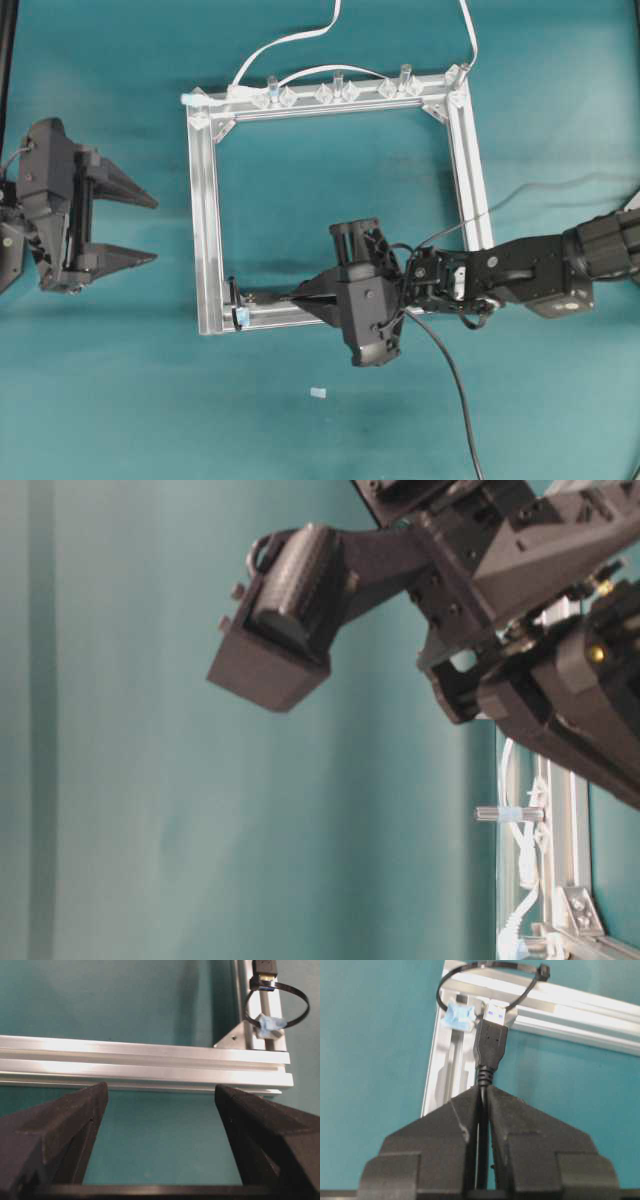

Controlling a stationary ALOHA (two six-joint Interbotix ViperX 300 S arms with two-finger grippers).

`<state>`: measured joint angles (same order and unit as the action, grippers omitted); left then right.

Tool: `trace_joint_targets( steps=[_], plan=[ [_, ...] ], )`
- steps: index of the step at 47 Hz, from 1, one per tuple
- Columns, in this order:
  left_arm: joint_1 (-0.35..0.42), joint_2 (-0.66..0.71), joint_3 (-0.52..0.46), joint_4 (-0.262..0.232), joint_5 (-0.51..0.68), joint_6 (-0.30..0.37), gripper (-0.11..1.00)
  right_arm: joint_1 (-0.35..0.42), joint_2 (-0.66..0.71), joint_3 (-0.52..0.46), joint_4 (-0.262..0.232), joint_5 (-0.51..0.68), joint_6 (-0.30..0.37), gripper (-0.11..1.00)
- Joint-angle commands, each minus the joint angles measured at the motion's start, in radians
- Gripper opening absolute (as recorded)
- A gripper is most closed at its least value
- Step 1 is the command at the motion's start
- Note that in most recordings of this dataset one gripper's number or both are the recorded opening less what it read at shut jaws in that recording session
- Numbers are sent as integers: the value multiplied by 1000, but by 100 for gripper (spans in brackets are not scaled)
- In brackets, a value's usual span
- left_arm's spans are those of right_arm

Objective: Insert the wire through the string loop located on the left side.
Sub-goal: 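Push the USB plug through the black zip-tie loop with the right gripper, then move the left gripper to the plug emerging from the loop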

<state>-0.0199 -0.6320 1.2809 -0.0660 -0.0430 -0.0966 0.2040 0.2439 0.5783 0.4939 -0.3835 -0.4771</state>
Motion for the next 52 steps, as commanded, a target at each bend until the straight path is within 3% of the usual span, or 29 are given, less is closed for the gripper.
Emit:
trace_joint_targets(
  steps=[1,52],
  plan=[
    [-17,0,-21,3,-2,-6,87,-3,-8,-34,-3,5,0,7],
    [-83,9,-63,3,12,-9,87,-31,106,-216,-89,78,3,7]
  ],
)
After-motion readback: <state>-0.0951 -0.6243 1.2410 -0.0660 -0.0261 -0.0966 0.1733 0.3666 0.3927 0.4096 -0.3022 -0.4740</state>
